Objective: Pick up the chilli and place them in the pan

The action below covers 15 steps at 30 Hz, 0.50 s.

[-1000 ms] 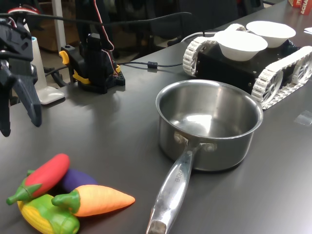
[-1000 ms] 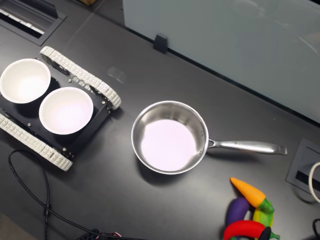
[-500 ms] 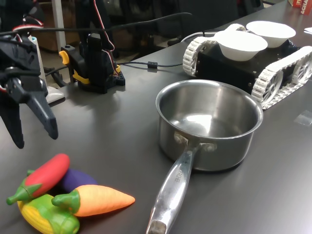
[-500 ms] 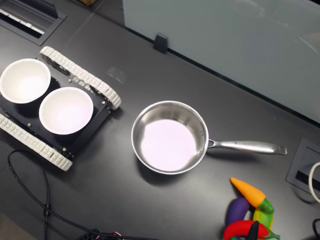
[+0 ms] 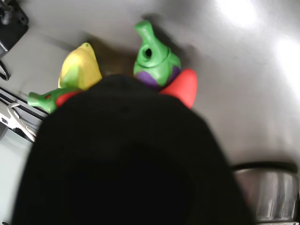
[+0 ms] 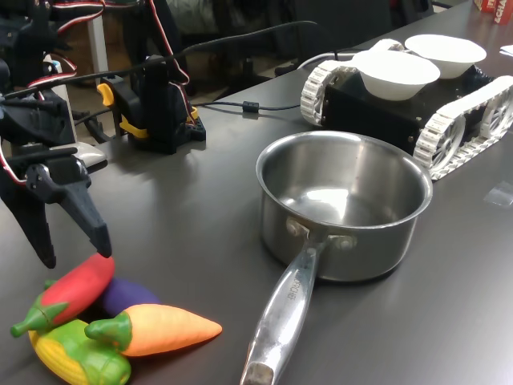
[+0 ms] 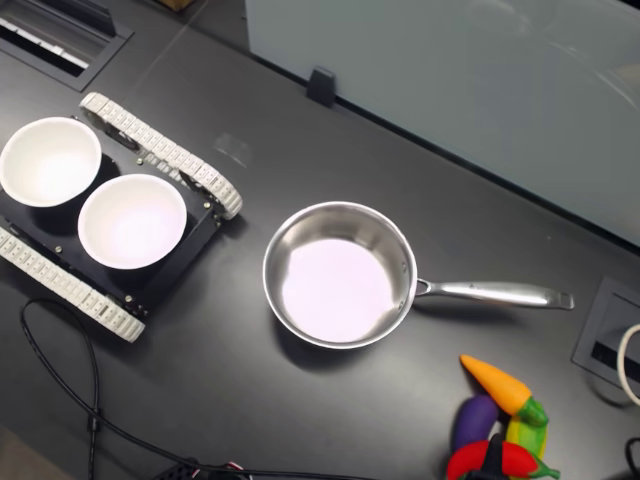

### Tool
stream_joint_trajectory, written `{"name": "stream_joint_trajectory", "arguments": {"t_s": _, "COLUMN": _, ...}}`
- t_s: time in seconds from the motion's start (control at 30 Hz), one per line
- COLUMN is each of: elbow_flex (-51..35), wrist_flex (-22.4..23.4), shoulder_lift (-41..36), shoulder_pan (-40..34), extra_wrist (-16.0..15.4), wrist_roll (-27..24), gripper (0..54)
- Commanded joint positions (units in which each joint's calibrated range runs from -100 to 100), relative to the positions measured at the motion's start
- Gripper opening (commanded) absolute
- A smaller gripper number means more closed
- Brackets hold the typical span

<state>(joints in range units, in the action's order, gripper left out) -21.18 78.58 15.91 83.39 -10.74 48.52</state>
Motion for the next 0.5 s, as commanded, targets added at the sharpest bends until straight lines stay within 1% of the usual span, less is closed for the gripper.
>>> {"name": "stream_joint_trajectory", "arguments": {"t_s": 0.0, "elbow_flex": -0.4, "wrist_flex": -2.55, "shoulder_lift": -1.36, "shoulder_pan": -1.74, "extra_wrist": 0.91, "wrist_roll": -0.15, "gripper": 35.0}}
{"name": "stream_joint_trajectory", "arguments": {"t_s": 0.17, "elbow_flex": 0.32, "wrist_flex": -4.0, "shoulder_lift": -0.77, "shoulder_pan": -1.97, "extra_wrist": 1.33, "wrist_roll": -0.29, "gripper": 34.5}}
{"name": "stream_joint_trajectory", "arguments": {"t_s": 0.37, "elbow_flex": 2.5, "wrist_flex": -7.49, "shoulder_lift": 0.08, "shoulder_pan": -2.43, "extra_wrist": 2.26, "wrist_roll": -0.68, "gripper": 33.7}}
{"name": "stream_joint_trajectory", "arguments": {"t_s": 0.47, "elbow_flex": 3.68, "wrist_flex": -8.86, "shoulder_lift": 0.75, "shoulder_pan": -2.43, "extra_wrist": 2.59, "wrist_roll": -0.63, "gripper": 32.5}}
